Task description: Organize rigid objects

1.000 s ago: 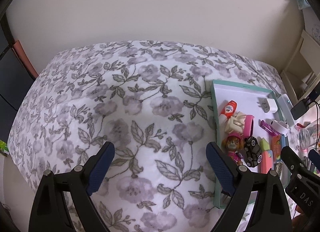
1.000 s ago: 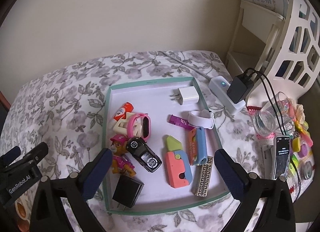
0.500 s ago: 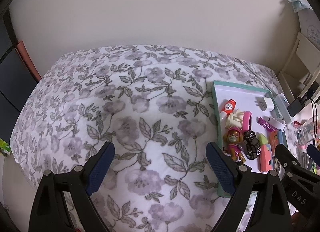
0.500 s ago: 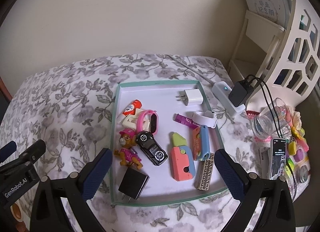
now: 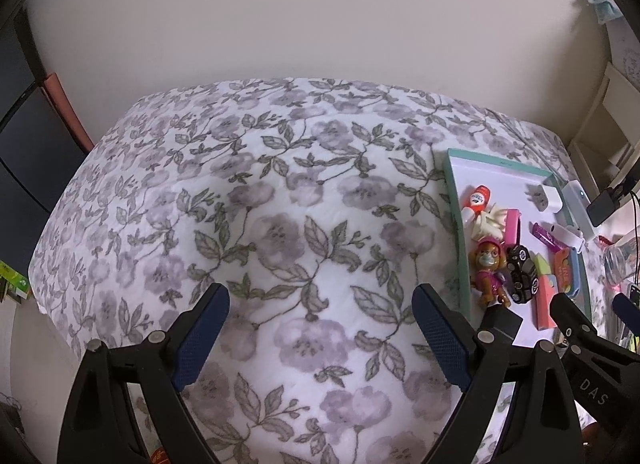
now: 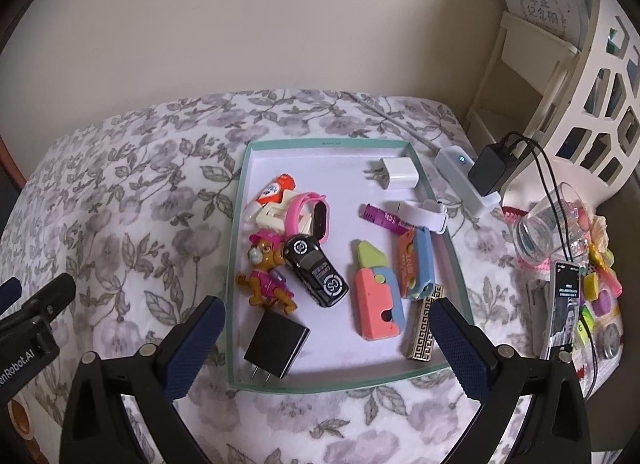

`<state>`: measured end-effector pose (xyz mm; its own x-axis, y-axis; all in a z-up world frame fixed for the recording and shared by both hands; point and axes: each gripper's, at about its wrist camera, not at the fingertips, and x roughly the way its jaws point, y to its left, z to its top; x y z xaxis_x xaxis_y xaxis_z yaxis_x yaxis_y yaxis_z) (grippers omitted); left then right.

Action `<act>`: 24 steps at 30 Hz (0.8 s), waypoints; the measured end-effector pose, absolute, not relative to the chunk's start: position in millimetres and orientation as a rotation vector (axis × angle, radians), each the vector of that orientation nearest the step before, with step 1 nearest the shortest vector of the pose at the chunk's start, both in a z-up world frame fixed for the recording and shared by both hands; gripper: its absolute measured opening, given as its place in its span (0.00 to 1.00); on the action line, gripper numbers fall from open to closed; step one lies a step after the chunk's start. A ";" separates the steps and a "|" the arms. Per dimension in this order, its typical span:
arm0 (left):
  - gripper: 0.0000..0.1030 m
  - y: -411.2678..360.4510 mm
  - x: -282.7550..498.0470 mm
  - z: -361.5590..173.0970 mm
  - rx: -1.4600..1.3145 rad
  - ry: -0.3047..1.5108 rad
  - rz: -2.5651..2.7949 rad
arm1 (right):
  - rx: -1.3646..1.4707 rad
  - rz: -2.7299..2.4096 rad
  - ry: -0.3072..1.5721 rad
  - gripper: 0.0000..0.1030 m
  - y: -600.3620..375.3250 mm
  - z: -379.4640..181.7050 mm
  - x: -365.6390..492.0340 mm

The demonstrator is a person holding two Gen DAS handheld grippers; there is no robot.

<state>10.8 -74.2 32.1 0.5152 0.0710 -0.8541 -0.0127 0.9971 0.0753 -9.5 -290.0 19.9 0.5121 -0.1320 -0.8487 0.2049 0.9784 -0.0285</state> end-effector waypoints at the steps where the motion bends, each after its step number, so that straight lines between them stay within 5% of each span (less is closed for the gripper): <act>1: 0.90 -73.5 10.3 32.0 0.062 1.029 0.052 | 0.080 -0.202 1.017 1.00 -289.9 18.8 -10.2; 24: 0.90 -72.4 5.7 22.3 0.089 1.057 0.056 | 0.113 -0.209 1.027 1.00 -295.9 21.8 -16.2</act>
<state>5.7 -72.4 22.3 0.4904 0.0890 -0.8669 -0.0032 0.9950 0.1003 -16.2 -295.9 21.8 0.4999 -0.1194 -0.8578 0.2255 0.9742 -0.0042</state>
